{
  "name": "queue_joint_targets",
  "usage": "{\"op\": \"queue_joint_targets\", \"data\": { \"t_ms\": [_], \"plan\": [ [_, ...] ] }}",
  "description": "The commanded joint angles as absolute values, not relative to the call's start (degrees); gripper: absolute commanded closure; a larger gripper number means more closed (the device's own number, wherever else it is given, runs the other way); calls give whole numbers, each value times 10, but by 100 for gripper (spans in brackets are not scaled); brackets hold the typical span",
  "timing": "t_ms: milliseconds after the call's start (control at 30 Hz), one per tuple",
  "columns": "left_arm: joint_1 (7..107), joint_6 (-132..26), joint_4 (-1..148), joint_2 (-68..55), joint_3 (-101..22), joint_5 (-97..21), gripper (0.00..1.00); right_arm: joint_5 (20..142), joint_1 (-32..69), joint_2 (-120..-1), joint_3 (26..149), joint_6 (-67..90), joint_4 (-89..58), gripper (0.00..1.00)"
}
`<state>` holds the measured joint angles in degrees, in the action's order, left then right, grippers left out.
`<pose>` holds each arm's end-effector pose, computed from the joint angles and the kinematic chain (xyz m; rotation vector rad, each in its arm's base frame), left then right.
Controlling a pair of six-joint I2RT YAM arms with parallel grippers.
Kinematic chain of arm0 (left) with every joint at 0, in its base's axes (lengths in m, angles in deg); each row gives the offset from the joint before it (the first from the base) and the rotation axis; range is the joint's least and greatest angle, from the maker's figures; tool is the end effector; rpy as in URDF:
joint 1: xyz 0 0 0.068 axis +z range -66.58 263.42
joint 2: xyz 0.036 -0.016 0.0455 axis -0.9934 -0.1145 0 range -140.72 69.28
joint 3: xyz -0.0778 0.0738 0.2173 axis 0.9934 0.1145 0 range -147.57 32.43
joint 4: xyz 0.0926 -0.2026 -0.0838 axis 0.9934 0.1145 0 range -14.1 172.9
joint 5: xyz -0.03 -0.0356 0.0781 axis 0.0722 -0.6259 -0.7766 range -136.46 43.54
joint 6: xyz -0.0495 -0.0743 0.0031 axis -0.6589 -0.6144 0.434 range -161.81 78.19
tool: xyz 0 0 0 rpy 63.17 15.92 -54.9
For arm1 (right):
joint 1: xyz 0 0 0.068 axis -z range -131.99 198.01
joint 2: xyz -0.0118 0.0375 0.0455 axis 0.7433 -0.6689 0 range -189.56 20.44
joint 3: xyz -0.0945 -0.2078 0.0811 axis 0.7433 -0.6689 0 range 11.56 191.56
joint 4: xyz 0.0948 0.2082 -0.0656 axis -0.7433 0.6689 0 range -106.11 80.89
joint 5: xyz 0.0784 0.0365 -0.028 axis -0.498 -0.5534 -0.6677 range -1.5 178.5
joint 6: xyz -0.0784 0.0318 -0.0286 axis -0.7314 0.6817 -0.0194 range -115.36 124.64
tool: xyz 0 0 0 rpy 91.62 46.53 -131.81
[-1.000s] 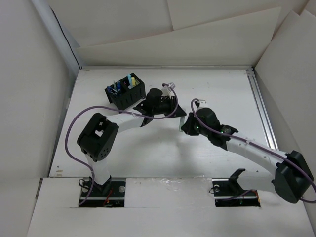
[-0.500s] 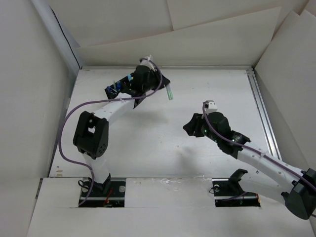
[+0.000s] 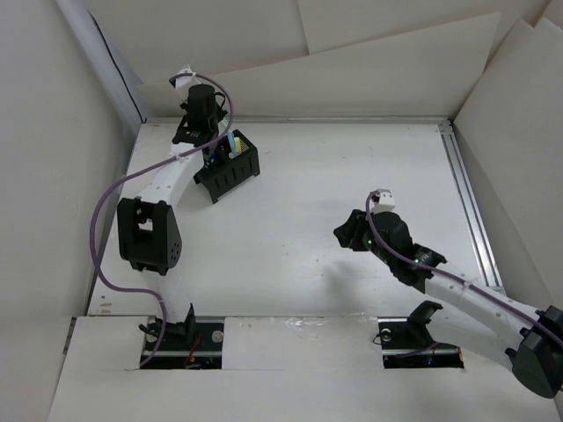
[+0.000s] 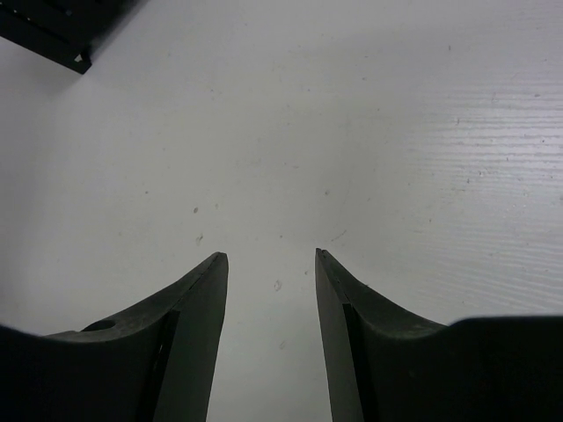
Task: Sort the stationery into containers
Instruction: Place the pen in the storage box.
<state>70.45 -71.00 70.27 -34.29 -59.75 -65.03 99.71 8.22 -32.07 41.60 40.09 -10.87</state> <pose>0.4447 -0.0764 0.3398 -0.4758 1.6048 -0.2860 0.1937 0.1413 0.1985 0.0447 2.1011 0.6108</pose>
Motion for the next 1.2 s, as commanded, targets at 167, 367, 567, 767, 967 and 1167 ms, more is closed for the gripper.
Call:
{"op": "queue_joint_targets", "data": {
  "t_ms": [167,367,567,767,967,1167],
  "plan": [
    [710,-651,669,-388,-605,-701,100,1018,77,-316,404,409,-175,50],
    [710,-651,624,-400,-580,-675,100,1021,77,-321,399,409,-187,50],
    [705,-630,589,-394,-544,-680,97,1021,77,-326,399,409,-192,50],
    [693,-611,566,-372,-512,-704,65,1021,77,-321,393,409,-192,50],
    [687,-622,572,-308,-485,-714,43,1027,77,-304,388,409,-192,50],
    [687,-651,559,-199,-465,-690,29,1027,77,-283,383,409,-192,50]
  ]
}}
